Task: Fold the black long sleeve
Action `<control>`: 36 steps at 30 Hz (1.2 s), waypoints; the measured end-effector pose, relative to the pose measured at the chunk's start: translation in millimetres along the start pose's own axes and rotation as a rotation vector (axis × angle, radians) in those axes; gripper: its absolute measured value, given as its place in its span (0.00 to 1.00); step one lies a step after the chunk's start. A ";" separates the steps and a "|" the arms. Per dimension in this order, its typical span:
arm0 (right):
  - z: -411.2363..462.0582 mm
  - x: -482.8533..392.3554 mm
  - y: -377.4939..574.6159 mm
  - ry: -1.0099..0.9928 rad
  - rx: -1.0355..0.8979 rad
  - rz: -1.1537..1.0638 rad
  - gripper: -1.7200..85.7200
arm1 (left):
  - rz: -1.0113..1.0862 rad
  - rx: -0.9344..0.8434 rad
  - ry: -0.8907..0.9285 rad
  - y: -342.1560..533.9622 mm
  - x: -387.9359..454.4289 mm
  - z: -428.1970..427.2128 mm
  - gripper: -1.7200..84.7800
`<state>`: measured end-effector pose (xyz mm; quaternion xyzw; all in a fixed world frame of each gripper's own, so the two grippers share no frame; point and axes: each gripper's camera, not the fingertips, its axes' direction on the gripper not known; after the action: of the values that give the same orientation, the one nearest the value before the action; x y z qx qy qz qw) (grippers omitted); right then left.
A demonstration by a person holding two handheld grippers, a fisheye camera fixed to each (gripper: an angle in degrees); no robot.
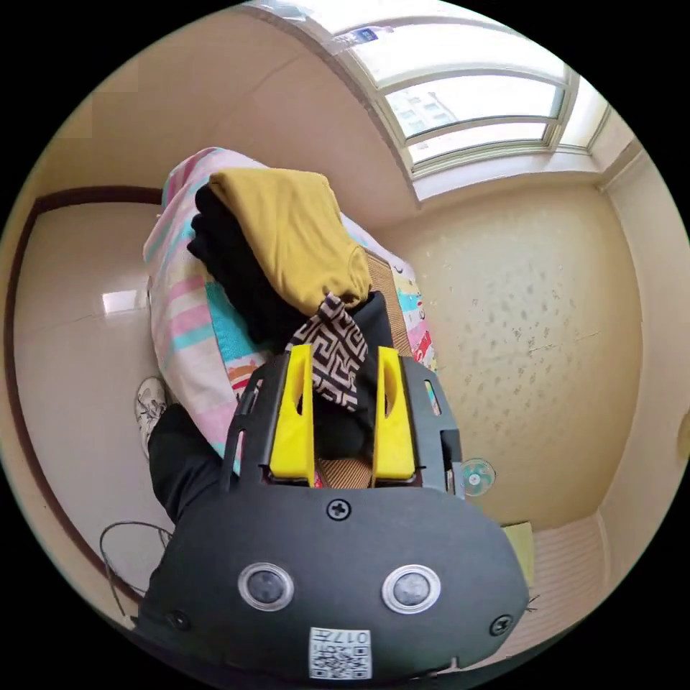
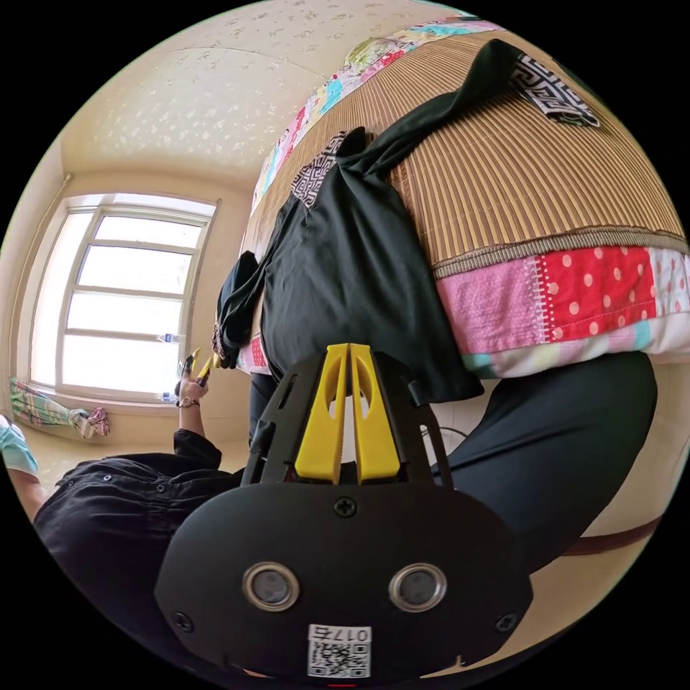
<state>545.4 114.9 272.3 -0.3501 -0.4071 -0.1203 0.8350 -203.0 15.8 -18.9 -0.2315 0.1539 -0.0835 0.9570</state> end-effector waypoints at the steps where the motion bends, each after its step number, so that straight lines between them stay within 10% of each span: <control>1: -2.0 4.6 -0.7 -0.011 -0.003 0.010 0.02 | -0.073 0.029 -0.007 7.2 -24.7 -0.5 0.18; 10: -17.7 18.6 -7.9 -0.048 0.007 0.008 0.02 | -0.247 0.033 0.217 35.2 -76.2 54.6 0.05; 21: -3.0 31.2 -18.2 -0.092 -0.002 -0.041 0.02 | 0.346 0.109 0.293 65.0 175.4 65.7 0.02; 29: -0.1 43.9 -4.9 -0.124 0.007 -0.032 0.02 | 0.856 -0.431 0.565 280.5 451.1 302.4 0.08; 36: -12.8 56.6 29.6 -0.124 0.055 0.007 0.02 | 0.877 -0.712 0.507 415.6 425.4 424.2 0.11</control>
<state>603.6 132.4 295.7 -0.3351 -0.4599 -0.0841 0.8180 374.4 459.8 36.1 -0.4247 0.4758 0.3219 0.6998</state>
